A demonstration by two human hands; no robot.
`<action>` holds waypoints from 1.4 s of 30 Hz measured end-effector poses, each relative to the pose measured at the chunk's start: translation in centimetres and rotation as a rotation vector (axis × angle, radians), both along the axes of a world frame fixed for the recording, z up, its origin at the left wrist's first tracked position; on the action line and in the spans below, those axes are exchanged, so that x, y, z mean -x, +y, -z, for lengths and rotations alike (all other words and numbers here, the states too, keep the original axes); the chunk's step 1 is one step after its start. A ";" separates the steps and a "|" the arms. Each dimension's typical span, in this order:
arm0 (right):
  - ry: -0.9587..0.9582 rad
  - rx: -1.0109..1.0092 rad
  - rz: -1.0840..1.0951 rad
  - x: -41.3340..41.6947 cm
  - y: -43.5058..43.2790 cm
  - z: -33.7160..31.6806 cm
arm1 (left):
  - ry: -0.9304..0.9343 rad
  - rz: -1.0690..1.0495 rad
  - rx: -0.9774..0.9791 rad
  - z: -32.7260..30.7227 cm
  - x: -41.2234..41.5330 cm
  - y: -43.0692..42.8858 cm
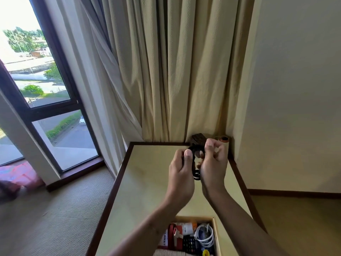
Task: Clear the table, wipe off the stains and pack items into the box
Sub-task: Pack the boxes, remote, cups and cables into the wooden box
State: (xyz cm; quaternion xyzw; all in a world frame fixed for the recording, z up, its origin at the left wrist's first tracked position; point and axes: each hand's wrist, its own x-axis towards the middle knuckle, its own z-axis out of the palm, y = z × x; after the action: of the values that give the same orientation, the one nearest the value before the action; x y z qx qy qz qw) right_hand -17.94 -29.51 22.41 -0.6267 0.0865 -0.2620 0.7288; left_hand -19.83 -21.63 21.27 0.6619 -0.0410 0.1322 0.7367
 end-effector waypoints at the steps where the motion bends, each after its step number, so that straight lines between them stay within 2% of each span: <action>1: -0.012 0.100 -0.043 0.0 -0.3 0.0 | -0.021 0.014 -0.076 0.0 -0.4 0.5; 5: 0.049 0.439 -0.345 0.7 -1.7 -1.0 | -0.014 0.078 -0.276 -0.6 -2.5 2.6; 7: 0.076 0.577 -0.356 0.9 -2.0 -1.3 | -0.021 0.100 -0.329 -0.8 -3.0 3.1; 9: 0.051 0.617 -0.277 0.9 -1.7 -1.2 | -0.024 0.093 -0.275 -0.7 -2.9 2.8; 11: 0.040 0.543 -0.205 0.8 -1.0 -0.9 | -0.029 0.049 -0.190 -0.4 -2.2 2.0; 15: 0.076 0.230 -0.073 1.1 0.1 -0.3 | -0.033 0.053 -0.066 0.7 -0.6 0.4; 18: 0.105 -0.008 -0.133 1.8 0.9 -0.2 | -0.065 0.017 -0.094 0.6 -0.6 1.0; 19: 0.120 -0.017 -0.174 2.0 0.9 -0.3 | -0.078 -0.005 -0.143 0.6 -0.8 1.4; 21: 0.138 0.147 -0.249 2.3 0.2 -0.3 | -0.113 -0.051 -0.335 0.8 -1.2 2.3; 23: 0.139 0.436 -0.297 2.6 -0.9 0.2 | -0.129 -0.053 -0.511 1.6 -0.9 2.9; 25: 0.173 0.627 -0.335 2.9 -2.1 1.3 | -0.094 0.005 -0.537 3.2 0.2 2.9; 26: 0.205 0.663 -0.363 3.0 -2.8 2.0 | -0.061 0.041 -0.520 4.3 0.8 2.8; 30: 0.465 0.589 -0.517 3.6 -4.8 6.7 | 0.171 0.203 -0.478 9.5 3.2 2.8; 32: 0.575 0.678 -0.554 3.9 -5.6 10.3 | 0.272 0.279 -0.605 12.7 3.9 3.5; 33: 0.624 0.719 -0.573 4.1 -6.0 12.0 | 0.254 0.288 -0.754 14.4 4.2 4.0; 35: 0.727 0.770 -0.593 4.0 -6.9 14.9 | 0.183 0.237 -1.015 17.7 4.7 5.4; 36: 0.769 0.797 -0.595 3.9 -7.3 15.9 | 0.172 0.182 -1.073 19.1 4.9 6.0; 39: 0.849 0.925 -0.612 3.1 -7.8 18.1 | 0.254 0.025 -1.119 22.3 5.4 7.7; 42: 0.859 1.009 -0.643 2.6 -7.4 19.8 | 0.287 -0.010 -1.106 24.3 6.1 8.5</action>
State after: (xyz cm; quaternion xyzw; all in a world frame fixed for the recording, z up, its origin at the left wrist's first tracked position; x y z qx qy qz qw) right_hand -20.58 -36.88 2.64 -0.9276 0.0453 0.2254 0.2946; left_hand -25.90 -13.11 -3.01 0.9606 -0.0004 0.0032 0.2780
